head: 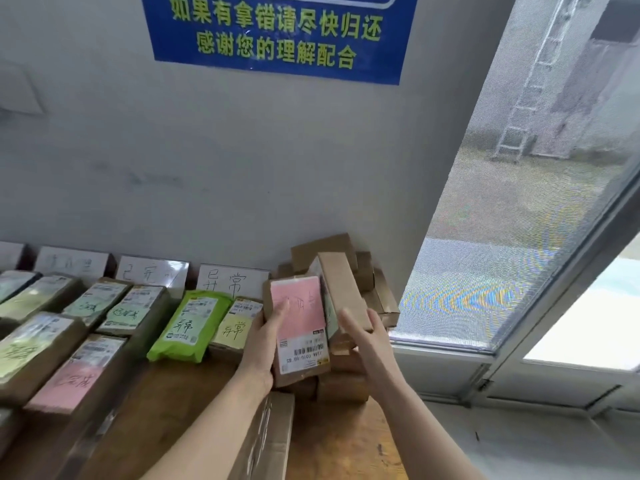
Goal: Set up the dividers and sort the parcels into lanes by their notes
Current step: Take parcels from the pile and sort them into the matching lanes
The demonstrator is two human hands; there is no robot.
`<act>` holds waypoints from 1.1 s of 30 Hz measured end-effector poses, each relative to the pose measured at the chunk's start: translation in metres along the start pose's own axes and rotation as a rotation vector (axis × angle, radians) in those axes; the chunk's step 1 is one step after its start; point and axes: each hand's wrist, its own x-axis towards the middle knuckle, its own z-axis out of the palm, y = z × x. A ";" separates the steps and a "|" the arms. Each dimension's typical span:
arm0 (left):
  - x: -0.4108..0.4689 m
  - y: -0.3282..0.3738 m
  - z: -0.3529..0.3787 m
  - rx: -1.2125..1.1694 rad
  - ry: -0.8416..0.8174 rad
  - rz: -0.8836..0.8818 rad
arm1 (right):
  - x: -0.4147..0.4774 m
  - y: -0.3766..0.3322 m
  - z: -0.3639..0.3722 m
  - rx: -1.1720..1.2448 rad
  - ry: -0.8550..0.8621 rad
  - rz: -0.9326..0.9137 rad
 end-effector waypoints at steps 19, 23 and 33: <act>0.006 0.030 -0.035 -0.456 0.417 0.076 | -0.012 -0.005 -0.001 0.162 0.226 0.027; -0.011 0.033 -0.037 -0.604 0.354 0.074 | -0.021 -0.003 0.009 0.209 0.169 0.054; -0.062 0.013 -0.085 -0.278 0.153 -0.136 | -0.031 -0.009 0.031 0.264 0.164 0.012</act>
